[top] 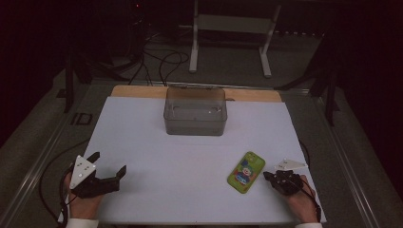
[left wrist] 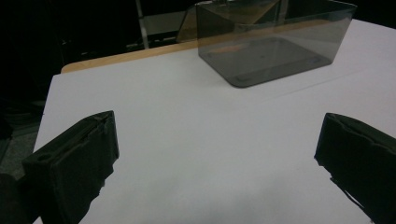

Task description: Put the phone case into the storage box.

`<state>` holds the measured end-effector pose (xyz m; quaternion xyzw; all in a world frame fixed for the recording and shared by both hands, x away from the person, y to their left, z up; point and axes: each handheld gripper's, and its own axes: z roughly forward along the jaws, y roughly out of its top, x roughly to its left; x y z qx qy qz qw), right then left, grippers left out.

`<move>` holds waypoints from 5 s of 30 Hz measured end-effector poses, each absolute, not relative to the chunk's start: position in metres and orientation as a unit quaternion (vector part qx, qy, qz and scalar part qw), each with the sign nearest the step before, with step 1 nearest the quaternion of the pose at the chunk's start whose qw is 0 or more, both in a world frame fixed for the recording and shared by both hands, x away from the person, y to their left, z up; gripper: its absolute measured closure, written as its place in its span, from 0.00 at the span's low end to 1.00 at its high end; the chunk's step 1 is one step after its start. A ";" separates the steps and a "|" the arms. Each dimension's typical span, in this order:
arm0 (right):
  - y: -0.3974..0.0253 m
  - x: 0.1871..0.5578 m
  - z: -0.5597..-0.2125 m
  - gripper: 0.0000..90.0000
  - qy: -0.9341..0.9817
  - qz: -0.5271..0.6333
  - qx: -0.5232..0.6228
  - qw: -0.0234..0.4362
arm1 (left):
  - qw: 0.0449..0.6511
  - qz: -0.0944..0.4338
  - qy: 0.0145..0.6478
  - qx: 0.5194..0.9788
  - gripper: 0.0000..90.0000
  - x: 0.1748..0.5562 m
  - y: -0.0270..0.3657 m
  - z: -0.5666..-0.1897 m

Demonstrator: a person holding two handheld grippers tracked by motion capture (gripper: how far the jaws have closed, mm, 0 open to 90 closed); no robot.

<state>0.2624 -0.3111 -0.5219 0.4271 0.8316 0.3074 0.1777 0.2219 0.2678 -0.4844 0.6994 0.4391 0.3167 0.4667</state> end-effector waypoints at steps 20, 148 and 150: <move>-0.238 0.274 -0.525 1.00 0.867 0.327 0.346 0.149 | 0.465 0.316 0.434 0.704 0.00 0.223 0.263 -0.486; -0.291 0.250 -0.496 0.12 0.687 0.479 0.448 0.312 | 0.416 0.174 0.282 0.847 0.00 0.346 0.063 -0.465; -0.292 0.251 -0.496 0.12 0.686 0.478 0.450 0.313 | 0.412 0.166 0.278 0.852 0.00 0.348 0.057 -0.467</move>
